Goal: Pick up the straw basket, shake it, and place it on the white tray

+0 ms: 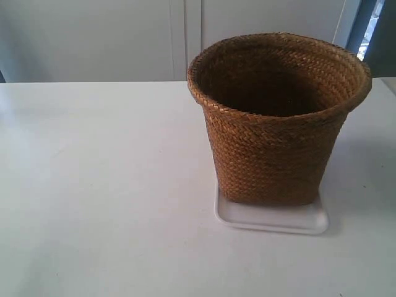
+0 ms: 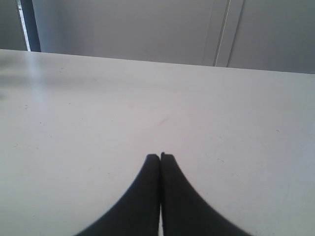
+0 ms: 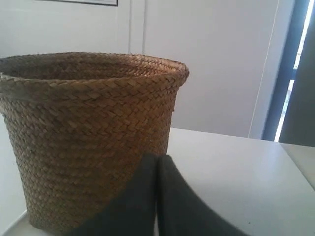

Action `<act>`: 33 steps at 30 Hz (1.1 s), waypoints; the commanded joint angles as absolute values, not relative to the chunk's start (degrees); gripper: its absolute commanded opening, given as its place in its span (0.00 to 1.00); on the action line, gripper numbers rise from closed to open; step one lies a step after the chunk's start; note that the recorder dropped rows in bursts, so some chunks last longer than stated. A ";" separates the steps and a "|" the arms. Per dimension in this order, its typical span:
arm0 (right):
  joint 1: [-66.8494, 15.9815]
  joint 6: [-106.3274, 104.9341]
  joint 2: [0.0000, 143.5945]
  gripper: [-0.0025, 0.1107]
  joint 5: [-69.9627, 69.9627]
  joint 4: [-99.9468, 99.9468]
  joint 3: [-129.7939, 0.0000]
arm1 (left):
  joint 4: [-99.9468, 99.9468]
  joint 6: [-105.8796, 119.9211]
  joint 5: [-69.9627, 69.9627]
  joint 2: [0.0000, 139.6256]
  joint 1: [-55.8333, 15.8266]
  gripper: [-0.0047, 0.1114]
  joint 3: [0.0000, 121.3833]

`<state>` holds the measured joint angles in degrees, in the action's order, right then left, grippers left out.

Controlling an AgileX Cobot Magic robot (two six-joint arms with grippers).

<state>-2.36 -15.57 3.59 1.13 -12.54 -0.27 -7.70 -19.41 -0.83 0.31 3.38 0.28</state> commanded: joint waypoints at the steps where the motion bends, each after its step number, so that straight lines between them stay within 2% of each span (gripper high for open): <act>1: -2.21 -17.79 3.42 0.02 0.52 -11.93 0.00 | -7.72 -19.23 -0.92 0.00 3.54 0.04 0.00; 11: -2.21 -17.79 3.42 0.02 0.00 -11.69 0.00 | -7.72 -19.23 -0.92 0.00 3.54 0.04 0.00; 16: -2.21 -17.79 3.42 0.02 0.00 -4.17 0.00 | -7.72 -19.23 -0.92 0.00 3.54 0.04 0.00; 33: -2.21 -17.79 3.42 0.02 0.00 -5.14 0.00 | -7.72 -19.23 -0.92 0.00 3.54 0.04 0.00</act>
<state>-2.36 -17.12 3.60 -0.40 -5.22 -0.27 -7.70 -19.28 -0.93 0.31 3.38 0.28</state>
